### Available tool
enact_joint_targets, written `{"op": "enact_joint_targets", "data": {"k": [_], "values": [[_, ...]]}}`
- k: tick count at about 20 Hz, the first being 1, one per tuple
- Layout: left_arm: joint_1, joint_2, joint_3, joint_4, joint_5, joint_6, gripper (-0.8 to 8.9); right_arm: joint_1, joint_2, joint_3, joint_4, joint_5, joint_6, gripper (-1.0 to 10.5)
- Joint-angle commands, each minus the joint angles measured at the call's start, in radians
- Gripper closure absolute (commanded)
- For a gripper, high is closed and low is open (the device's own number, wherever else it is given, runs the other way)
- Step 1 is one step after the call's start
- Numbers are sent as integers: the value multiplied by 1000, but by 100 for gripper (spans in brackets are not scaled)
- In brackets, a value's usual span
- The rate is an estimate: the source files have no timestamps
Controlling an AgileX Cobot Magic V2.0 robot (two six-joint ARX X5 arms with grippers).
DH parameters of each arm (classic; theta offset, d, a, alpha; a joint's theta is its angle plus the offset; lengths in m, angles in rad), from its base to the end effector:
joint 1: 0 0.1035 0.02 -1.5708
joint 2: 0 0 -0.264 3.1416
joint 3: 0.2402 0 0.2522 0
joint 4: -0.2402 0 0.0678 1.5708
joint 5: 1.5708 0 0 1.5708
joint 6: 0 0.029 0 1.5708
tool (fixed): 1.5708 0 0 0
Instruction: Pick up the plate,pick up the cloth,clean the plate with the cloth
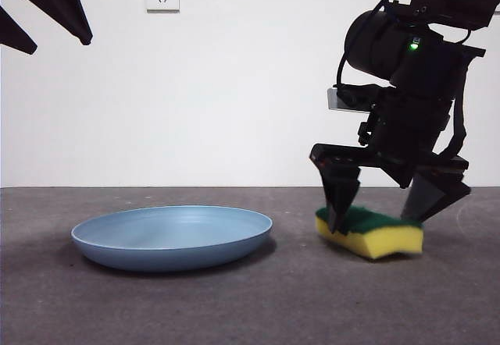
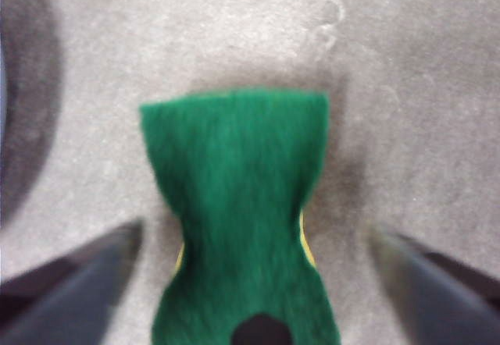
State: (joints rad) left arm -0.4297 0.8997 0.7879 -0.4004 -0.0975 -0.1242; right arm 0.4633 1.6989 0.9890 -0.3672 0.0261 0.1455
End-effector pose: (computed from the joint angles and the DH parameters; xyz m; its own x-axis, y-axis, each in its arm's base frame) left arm 0.1741 -0.0767 0.2952 0.8292 -0.2729 -0.4878 0.2797 0.9582 -0.0606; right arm 0.2906 0.1443 0.1660 0.4355 0.1884 -0.8803 -0.3169 0.9474 0.0460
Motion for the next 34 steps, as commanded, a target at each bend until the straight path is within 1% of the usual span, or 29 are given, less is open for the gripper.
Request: {"op": "enact_joint_targets", "data": {"k": [1,8,10,13,14,15,16,17,18,21,25,28,29,31,33,34], "values": [[-4,0,-11,-6,-1,-5,439,2,9,-9,3,0,-5,311],[-3,0,-11,-17,-6,-1,439,2,-3,-8,0,-1,-5,313],[-3,0,-11,-30,-6,23,439,2,-32,-8,-9,-2,-5,317],[-3,6,-11,-89,-7,23,440,3,-101,-8,-43,-3,-4,328],[-3,8,-11,-92,-10,24,442,3,-127,-8,-58,-5,-4,404],[-3,10,-11,-86,-14,23,480,3,-157,-8,-77,-32,-5,532],[-3,11,-11,-80,-20,24,599,3,-186,-8,-95,-71,-5,676],[-3,13,-11,-76,-32,24,768,3,-215,-8,-113,-110,-5,836],[-2,14,-11,-72,-32,24,816,3,-249,-8,-123,-133,-5,969],[-2,15,-11,-64,-31,24,822,12,-343,-8,-129,-130,-5,958],[-3,0,-11,-24,-19,24,822,56,-491,-9,-136,-116,-5,958],[-3,-61,-40,35,0,35,822,119,-595,-23,-119,10,-23,958],[-3,-92,-64,58,-2,43,822,138,-628,-33,-108,34,-26,958],[-2,-169,-139,115,-3,42,822,169,-681,-64,-66,36,-28,958],[-3,-255,-233,179,-3,37,822,192,-733,-125,8,38,-31,958],[-2,-308,-286,209,-3,17,822,209,-762,-170,55,60,-31,958]]}}
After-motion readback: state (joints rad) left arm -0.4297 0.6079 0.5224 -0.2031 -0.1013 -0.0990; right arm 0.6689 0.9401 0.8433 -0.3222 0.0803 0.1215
